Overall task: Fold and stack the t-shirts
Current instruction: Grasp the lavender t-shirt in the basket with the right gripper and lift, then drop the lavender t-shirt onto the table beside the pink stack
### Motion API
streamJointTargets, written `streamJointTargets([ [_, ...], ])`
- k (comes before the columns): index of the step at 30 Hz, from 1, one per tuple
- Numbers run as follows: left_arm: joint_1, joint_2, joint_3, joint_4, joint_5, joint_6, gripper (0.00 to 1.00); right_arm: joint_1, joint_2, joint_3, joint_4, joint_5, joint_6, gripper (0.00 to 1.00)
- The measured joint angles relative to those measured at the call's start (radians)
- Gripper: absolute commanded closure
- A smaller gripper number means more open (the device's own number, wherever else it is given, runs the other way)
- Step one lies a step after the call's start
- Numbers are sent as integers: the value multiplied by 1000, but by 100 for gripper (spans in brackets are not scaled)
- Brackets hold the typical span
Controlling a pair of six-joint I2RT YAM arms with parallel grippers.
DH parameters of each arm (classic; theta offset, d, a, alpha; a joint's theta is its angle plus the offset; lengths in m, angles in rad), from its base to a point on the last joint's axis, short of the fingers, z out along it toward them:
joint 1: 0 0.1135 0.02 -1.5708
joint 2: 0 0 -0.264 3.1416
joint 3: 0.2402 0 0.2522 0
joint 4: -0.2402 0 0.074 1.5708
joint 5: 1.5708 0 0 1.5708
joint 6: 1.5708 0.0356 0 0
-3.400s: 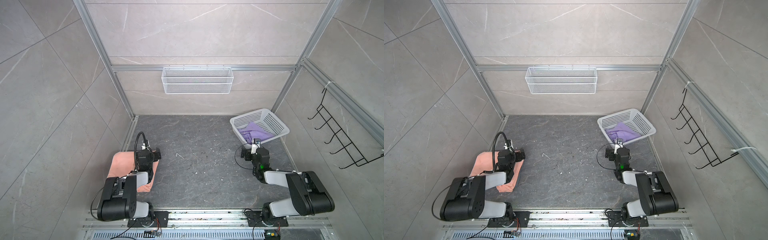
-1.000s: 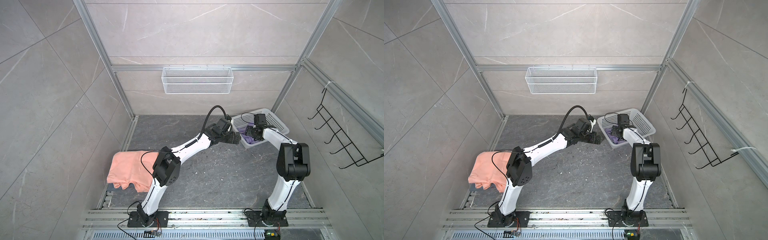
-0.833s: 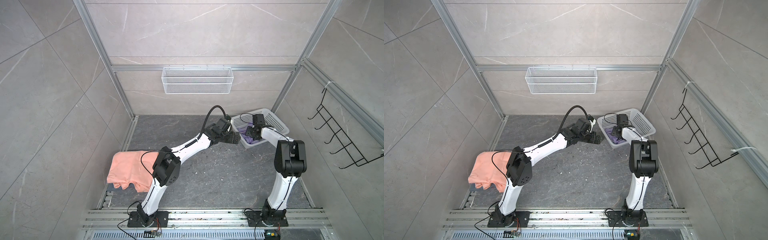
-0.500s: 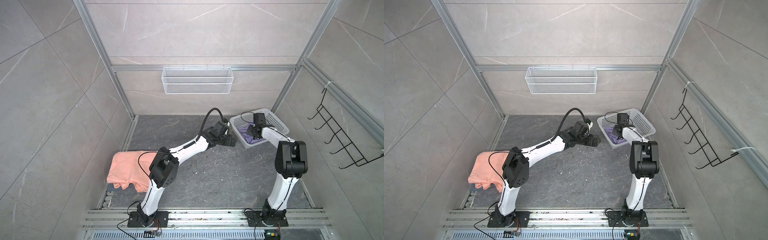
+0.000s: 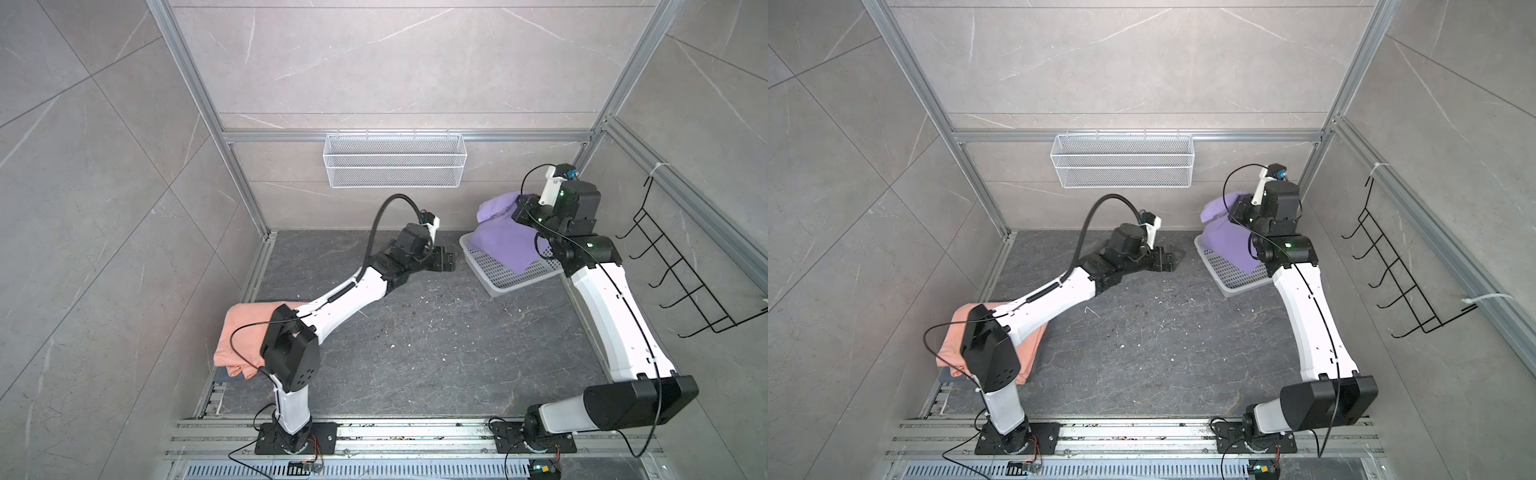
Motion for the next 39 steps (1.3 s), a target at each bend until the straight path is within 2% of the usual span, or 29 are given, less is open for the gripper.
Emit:
streamJointTargets([
  [7,178,-285,-230,28,-13,-12,7,184,-10,55,3,-126,113,97],
  [13,266,-492,-380,5,-37,-22,7,311,55,140,41,-204,221,97],
  [19,337,-612,-460,-17,-82,-28,7,377,79,269,106,-275,271,97],
  [23,352,-654,-476,-50,-108,-26,7,388,71,298,166,-301,280,95],
  [24,354,-663,-476,-61,-117,-24,7,388,66,295,166,-299,280,91],
  [25,353,-672,-476,-71,-123,-20,7,388,58,276,168,-289,282,82],
  [26,353,-681,-476,-81,-130,-18,7,388,46,246,167,-275,284,70],
  [27,353,-692,-476,-97,-140,-14,7,388,28,200,156,-251,291,52],
  [28,353,-705,-476,-115,-146,-12,7,388,7,147,135,-213,295,41],
  [30,353,-729,-476,-147,-167,-9,7,391,-29,43,60,-103,312,30],
  [32,353,-755,-478,-184,-183,-9,7,389,-53,-61,-60,44,336,27],
  [35,353,-776,-480,-262,-198,-11,9,383,-56,-163,-209,195,346,27],
  [39,353,-771,-498,-379,-188,-40,11,383,-65,-226,-302,269,346,26],
])
